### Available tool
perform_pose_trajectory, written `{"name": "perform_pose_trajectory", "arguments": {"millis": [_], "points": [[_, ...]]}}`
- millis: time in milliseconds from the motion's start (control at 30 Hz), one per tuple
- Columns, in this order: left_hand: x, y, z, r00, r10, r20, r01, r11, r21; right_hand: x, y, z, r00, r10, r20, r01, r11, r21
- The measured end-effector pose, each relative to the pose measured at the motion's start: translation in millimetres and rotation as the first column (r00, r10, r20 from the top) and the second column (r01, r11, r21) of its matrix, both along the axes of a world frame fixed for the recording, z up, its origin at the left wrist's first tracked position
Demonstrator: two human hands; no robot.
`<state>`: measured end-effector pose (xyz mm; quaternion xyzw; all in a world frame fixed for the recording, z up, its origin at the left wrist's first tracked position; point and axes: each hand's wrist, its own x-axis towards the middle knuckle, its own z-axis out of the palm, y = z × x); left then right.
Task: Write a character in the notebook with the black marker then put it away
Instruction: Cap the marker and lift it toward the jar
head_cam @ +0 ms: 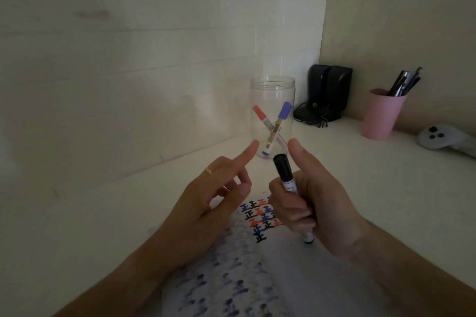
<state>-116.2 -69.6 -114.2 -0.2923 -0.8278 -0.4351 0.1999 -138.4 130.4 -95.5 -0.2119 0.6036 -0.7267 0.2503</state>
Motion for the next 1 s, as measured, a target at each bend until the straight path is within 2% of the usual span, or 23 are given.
{"name": "perform_pose_trajectory", "arguments": {"millis": [167, 333, 500, 600, 733, 800, 867, 933, 1000], "points": [[-3.7, -3.2, -6.0, 0.995, 0.077, -0.071, -0.086, 0.987, -0.133, -0.5, 5.3, 3.0, 0.998, -0.053, 0.022, 0.054, 0.997, -0.060], [-7.8, -5.8, -9.0, 0.991, 0.116, -0.068, -0.125, 0.980, -0.155, -2.0, 11.9, 2.5, 0.995, -0.080, 0.053, 0.087, 0.987, -0.139], [-8.7, -6.6, -9.9, 0.990, 0.117, -0.085, -0.130, 0.978, -0.164, -0.8, 13.9, 3.2, 0.997, -0.073, 0.013, 0.074, 0.990, -0.122], [-7.6, -6.9, -9.3, 0.988, 0.116, -0.098, -0.132, 0.975, -0.177, -1.9, 10.7, -0.1, 0.986, -0.125, -0.108, 0.117, 0.990, -0.080], [-7.7, -9.3, -9.8, 0.979, 0.158, -0.128, -0.182, 0.961, -0.207, -4.2, 3.5, -12.1, 0.919, -0.239, -0.314, 0.254, 0.967, 0.010], [-8.2, -10.7, -10.0, 0.973, 0.187, -0.139, -0.215, 0.949, -0.229, -7.6, 3.9, -18.1, 0.821, -0.281, -0.496, 0.400, 0.905, 0.149], [-9.0, -12.3, -10.3, 0.970, 0.194, -0.147, -0.226, 0.943, -0.245, -16.4, 6.9, -25.6, 0.622, -0.288, -0.728, 0.634, 0.730, 0.254], [-9.3, -13.3, -10.4, 0.969, 0.190, -0.159, -0.228, 0.934, -0.273, -24.8, 12.4, -28.7, 0.491, -0.276, -0.826, 0.789, 0.542, 0.289], [-8.0, -14.7, -8.7, 0.969, 0.188, -0.163, -0.231, 0.922, -0.311, -31.5, 18.6, -29.5, 0.456, -0.264, -0.850, 0.842, 0.438, 0.315]]}}
